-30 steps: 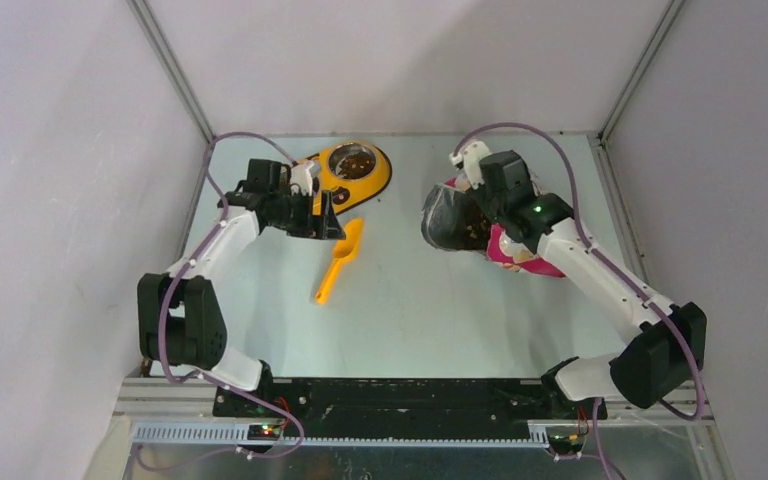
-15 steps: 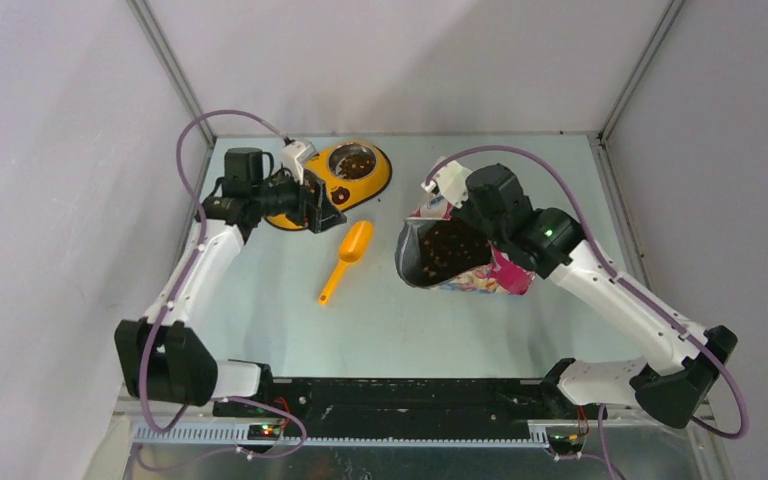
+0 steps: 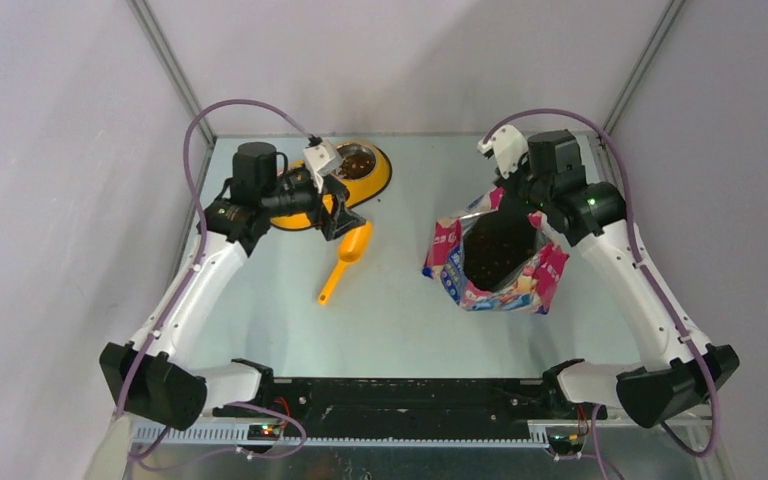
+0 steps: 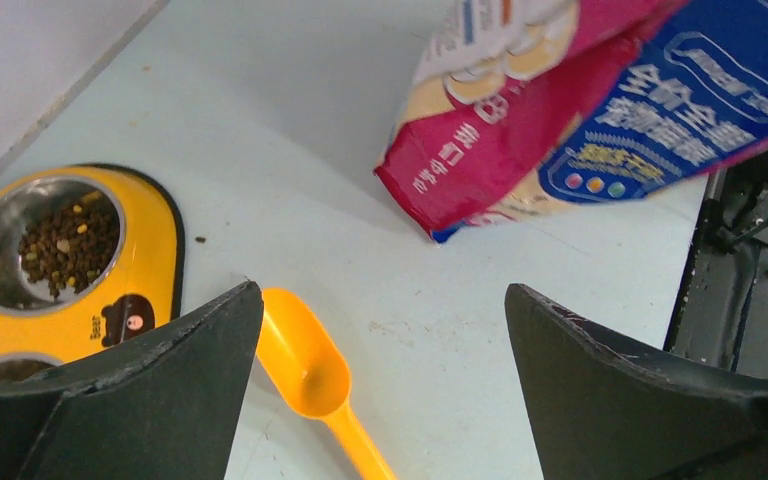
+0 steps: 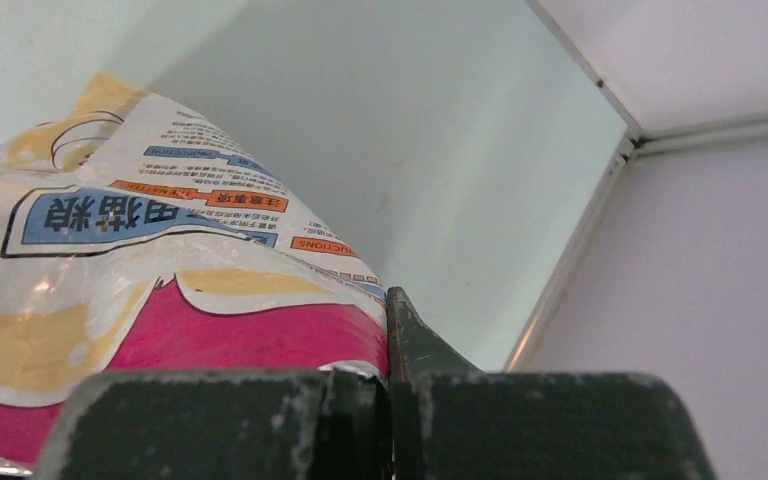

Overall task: Serve the pet food
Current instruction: Close the pet food bag at the center of the board.

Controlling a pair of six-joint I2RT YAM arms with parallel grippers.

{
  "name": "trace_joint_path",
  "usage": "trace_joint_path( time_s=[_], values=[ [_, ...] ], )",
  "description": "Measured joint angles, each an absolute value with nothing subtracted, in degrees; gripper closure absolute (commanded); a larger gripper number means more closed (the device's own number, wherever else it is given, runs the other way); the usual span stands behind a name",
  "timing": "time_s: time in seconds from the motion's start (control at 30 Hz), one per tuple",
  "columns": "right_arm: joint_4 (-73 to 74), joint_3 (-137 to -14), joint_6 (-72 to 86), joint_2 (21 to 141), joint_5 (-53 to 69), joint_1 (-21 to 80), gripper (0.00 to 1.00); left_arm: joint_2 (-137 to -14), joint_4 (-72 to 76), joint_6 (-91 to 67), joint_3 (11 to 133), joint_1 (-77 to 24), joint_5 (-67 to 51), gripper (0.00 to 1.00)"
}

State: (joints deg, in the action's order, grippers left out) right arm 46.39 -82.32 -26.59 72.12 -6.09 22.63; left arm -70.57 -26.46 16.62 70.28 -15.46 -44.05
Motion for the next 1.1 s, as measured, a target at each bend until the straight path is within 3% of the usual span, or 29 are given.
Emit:
trace_joint_path(
  time_s=[0.43,0.8,1.1],
  values=[
    [47.0,-90.1,-25.6,80.0,-4.3,16.8,1.00,-71.2,-28.1,27.9,74.9,-27.1,-42.0,0.02],
    [47.1,-90.1,-22.4,80.0,-2.5,15.3,1.00,-88.2,-40.3,39.7,96.7,-36.7,-42.9,0.07],
    [47.0,-90.0,-20.9,79.9,-0.1,13.8,1.00,-100.8,-43.2,37.3,107.8,-42.8,-44.0,0.15]
  ],
)
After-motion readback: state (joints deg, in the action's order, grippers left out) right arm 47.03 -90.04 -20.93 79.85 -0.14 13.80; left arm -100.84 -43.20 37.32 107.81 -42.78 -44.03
